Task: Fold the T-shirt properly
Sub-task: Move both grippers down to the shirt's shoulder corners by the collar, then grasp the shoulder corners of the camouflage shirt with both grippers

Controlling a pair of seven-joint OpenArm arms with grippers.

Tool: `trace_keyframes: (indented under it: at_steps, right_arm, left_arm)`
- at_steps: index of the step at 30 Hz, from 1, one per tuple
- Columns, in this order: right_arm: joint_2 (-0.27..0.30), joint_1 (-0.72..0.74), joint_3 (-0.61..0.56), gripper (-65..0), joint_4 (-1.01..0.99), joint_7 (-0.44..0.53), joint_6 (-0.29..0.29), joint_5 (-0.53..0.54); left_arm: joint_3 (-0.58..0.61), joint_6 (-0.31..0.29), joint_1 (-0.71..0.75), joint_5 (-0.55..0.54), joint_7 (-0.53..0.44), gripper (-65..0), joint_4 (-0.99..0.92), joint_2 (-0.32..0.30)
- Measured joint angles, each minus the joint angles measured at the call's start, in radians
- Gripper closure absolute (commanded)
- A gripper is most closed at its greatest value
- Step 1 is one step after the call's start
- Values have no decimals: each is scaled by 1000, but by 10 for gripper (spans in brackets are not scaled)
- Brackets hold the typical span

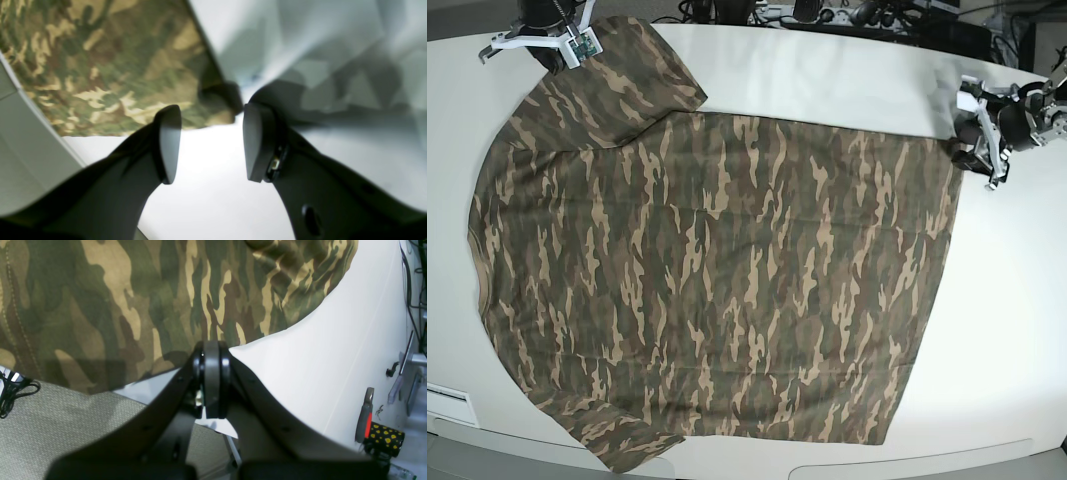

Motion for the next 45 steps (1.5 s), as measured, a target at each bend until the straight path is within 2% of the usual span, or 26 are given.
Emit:
trace_keyframes:
  at_steps: [8, 13, 14, 15, 16, 17, 18, 21, 26, 28, 29, 33, 34, 39, 42, 45]
  right_arm:
    - [0, 0, 0, 0, 0, 0, 0, 0]
    - [0, 0, 0, 0, 0, 0, 0, 0]
    - [0, 0, 0, 0, 0, 0, 0, 0]
    - [0, 0, 0, 0, 0, 0, 0, 0]
    - [0, 0, 0, 0, 0, 0, 0, 0]
    - [0, 0, 0, 0, 0, 0, 0, 0]
    - [0, 0, 0, 0, 0, 0, 0, 0]
    - [0, -2, 0, 0, 0, 0, 0, 0]
    - [0, 1, 0, 0, 0, 25, 0, -35]
    - [0, 19, 0, 0, 0, 25, -25, -56]
    - [-1, 36, 7, -29, 0, 25, -26, -55]
    - [0, 92, 73, -266, 0, 29, -8, -23]
    - [0, 99, 93, -290, 0, 28, -10, 3]
    - [0, 145, 193, -291, -5, 79, -12, 100]
    - [0, 194, 226, -292, -100, 86, 85, 199]
    - [-3, 220, 224, -293, -170, 85, 145, 263]
  left_arm:
    - [133, 31, -142, -9, -12, -316, -36, 52]
    - [145, 36, -196, -94, -19, -313, -87, 92]
    - [145, 30, -203, -105, -18, -279, -90, 95]
    - [145, 4, -208, -119, -13, -195, -91, 97]
    - [146, -26, -216, -127, -9, -76, -93, 100]
    - [150, -28, -218, -151, 16, 0, -94, 105]
    - [152, -9, -216, -166, 31, 0, -94, 111]
    - [152, -8, -216, -206, 64, 0, -86, 113]
    - [152, -9, -216, -208, 72, 0, -79, 113]
    - [152, -9, -216, -208, 72, 0, -79, 113]
    - [152, -9, -216, -208, 72, 0, -79, 113]
    - [152, -9, -216, -208, 72, 0, -79, 113]
    - [152, -9, -216, -208, 72, 0, -79, 113]
    - [152, -9, -216, -209, 72, 0, -79, 113]
    - [152, -9, -216, -211, 72, 0, -79, 113]
    - [152, -9, -216, -231, 80, 0, -79, 113]
